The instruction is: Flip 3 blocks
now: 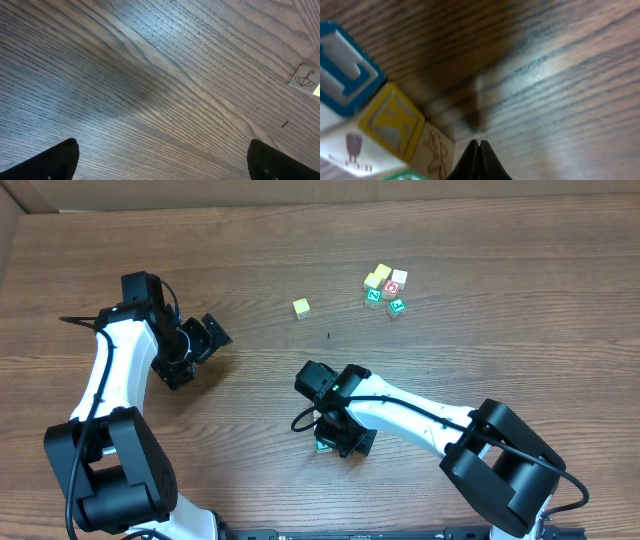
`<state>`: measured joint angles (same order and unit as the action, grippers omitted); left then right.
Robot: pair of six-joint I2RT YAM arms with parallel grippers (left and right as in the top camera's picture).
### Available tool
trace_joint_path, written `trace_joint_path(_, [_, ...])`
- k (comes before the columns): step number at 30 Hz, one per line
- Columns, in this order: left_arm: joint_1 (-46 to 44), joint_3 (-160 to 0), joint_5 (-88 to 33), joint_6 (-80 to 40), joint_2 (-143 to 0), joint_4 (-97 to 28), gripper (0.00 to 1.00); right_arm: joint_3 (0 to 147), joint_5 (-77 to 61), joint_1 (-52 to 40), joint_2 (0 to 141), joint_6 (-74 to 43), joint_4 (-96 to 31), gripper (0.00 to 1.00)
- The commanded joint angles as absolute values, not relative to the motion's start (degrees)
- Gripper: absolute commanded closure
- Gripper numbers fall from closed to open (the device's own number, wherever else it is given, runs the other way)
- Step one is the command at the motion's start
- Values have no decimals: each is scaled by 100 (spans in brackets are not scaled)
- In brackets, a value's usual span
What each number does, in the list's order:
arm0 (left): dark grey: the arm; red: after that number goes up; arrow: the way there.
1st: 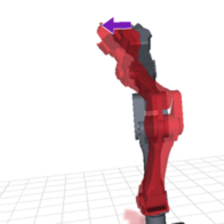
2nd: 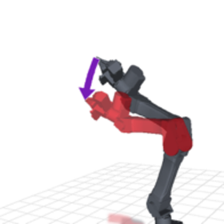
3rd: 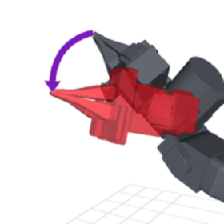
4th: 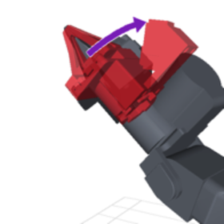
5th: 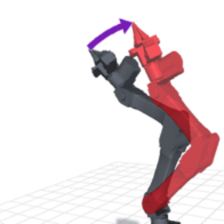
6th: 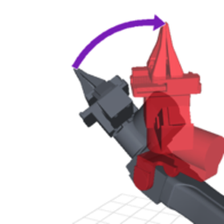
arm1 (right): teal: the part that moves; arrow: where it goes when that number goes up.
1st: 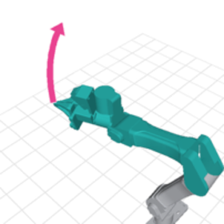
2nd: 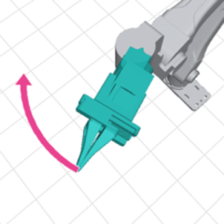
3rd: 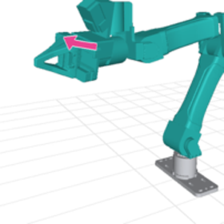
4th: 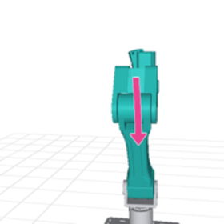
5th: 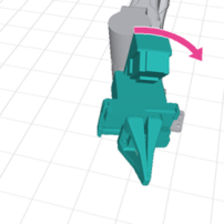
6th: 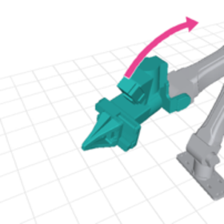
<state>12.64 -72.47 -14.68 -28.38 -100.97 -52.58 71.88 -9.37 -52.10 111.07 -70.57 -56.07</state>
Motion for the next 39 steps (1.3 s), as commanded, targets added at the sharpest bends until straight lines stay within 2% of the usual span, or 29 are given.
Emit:
trace_joint_path(1, [1273, -7323, -1415, -2832, -10121, -5262, 0, 7135, -749, -5186, 10925, -7299, -5413, 96])
trace_joint_path(39, [1273, -7323, -1415, -2832, -10121, -5262, 0, 7133, -1216, -5186, 10923, -7314, -5380, 96])
